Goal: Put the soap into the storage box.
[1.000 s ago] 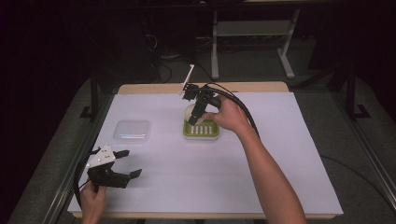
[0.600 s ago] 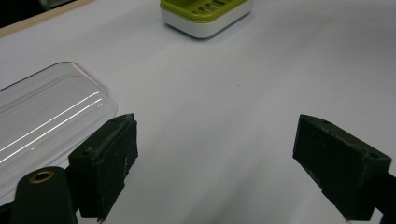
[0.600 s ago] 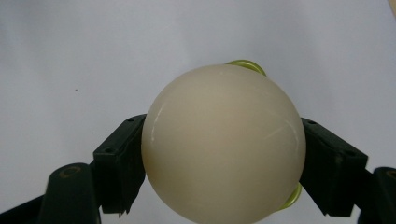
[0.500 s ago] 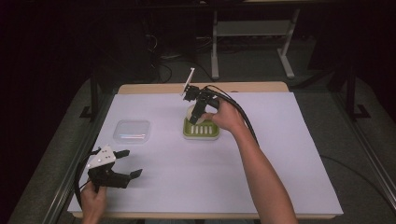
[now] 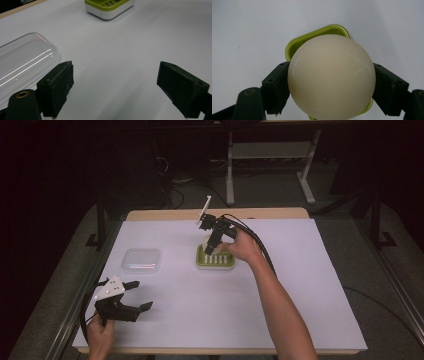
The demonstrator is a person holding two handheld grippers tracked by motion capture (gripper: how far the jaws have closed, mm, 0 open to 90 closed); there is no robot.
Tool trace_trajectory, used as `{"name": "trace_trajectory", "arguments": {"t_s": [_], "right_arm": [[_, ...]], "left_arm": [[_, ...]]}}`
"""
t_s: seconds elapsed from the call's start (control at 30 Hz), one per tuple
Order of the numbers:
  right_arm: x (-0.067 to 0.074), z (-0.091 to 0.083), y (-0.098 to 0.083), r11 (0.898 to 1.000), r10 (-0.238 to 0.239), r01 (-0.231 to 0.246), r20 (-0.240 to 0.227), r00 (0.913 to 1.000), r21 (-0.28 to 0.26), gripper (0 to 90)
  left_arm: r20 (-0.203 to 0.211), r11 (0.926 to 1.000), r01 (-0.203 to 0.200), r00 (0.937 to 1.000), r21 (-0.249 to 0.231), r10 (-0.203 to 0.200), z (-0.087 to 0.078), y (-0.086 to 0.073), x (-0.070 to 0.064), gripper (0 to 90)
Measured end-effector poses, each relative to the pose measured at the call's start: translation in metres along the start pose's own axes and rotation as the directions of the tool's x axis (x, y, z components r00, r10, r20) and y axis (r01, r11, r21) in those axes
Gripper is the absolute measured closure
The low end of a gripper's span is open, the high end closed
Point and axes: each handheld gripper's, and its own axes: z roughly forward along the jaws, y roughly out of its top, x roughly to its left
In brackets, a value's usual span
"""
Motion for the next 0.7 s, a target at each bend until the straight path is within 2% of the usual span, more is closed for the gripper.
{"name": "trace_trajectory", "arguments": {"t_s": [0.2, 0.47, 0.7], "right_arm": [[-0.006, 0.007, -0.008, 0.999, 0.042, -0.042, -0.009, 0.9991, -0.004, 23.0], [-0.01, 0.021, -0.016, 0.998, 0.058, -0.057, -0.016, 0.9982, 0.003, 23.0], [-0.008, 0.024, -0.013, 0.999, 0.051, -0.051, -0.011, 0.9986, 0.011, 23.0]], "left_arm": [[0.003, 1.0, -0.004, 1.0, -0.002, 0.004, 0.001, 0.001, -0.001, 13.3], [0.006, 0.9999, -0.01, 0.9999, 0.005, 0.01, 0.002, 0.002, -0.001, 13.3], [0.006, 0.9999, -0.011, 0.9999, 0.001, 0.011, 0.002, 0.002, 0.0, 13.3]]}}
